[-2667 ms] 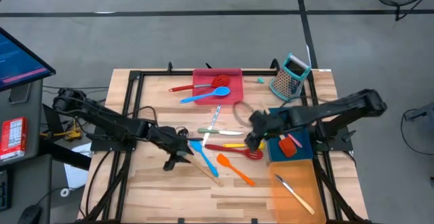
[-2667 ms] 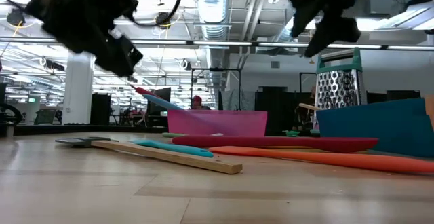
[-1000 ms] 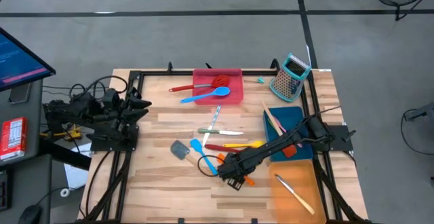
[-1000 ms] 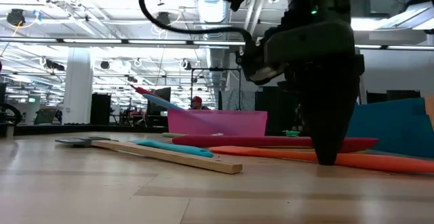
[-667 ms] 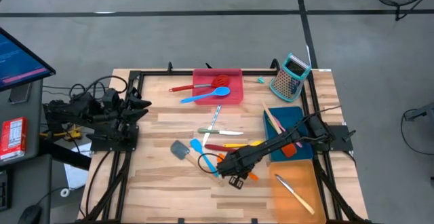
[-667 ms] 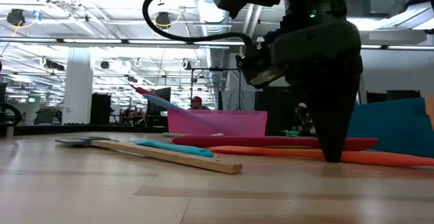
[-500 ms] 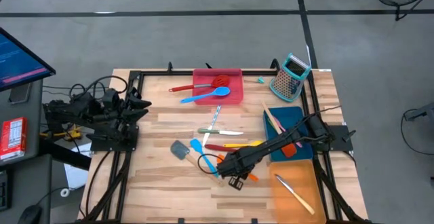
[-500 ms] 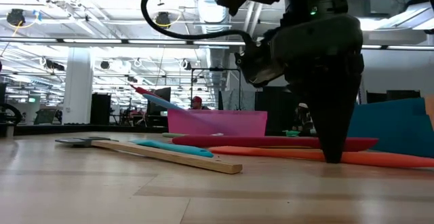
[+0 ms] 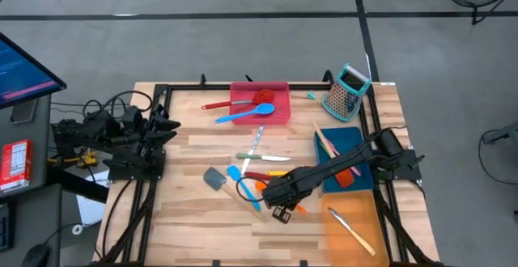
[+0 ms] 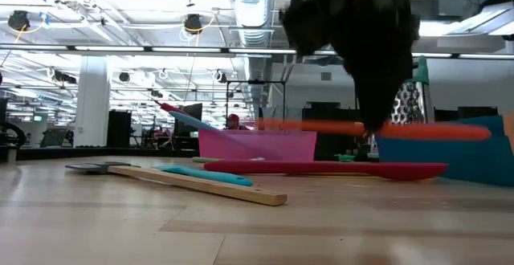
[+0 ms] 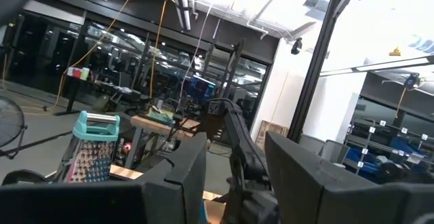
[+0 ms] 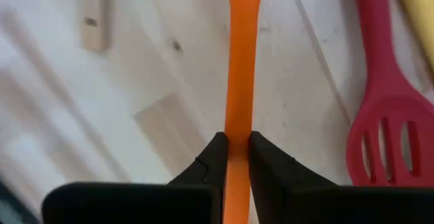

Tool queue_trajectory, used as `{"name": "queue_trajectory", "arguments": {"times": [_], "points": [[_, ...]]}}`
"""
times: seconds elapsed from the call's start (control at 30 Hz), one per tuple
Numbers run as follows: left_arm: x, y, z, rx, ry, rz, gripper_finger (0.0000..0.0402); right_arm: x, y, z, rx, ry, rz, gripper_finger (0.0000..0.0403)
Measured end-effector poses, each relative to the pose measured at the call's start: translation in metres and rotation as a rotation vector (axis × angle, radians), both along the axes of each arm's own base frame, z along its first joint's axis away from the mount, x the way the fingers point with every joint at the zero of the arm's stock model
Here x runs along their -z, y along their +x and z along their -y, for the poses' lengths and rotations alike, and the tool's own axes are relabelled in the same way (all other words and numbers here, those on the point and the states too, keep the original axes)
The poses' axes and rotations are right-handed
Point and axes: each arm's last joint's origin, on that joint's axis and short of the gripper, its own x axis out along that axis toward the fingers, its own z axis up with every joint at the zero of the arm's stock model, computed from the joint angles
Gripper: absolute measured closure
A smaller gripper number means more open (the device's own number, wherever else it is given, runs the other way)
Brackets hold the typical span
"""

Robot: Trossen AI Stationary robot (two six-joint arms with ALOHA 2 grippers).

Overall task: Pick & Place Kitchen Items
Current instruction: Put the orange spatula into the blue bin

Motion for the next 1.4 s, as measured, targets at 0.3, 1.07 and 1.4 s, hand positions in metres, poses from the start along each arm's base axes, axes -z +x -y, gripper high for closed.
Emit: {"name": "queue_trajectory", "arguments": {"times": [0.3, 1.07, 1.4], "points": [[-0.001, 0.0, 0.0, 0.004, -0.002, 0.006, 0.0266, -0.076, -0.015, 0.007, -0.017, 0.074, 0.281, 0.0357], [-0.002, -0.001, 0.0, 0.004, -0.006, 0.025, 0.0266, -0.236, -0.073, 0.04, -0.119, 0.098, 1.143, 0.0356], [-0.002, -0.001, 0.0, 0.003, -0.005, 0.026, 0.0266, -0.279, -0.093, 0.047, -0.144, 0.115, 1.451, 0.0356]]}}
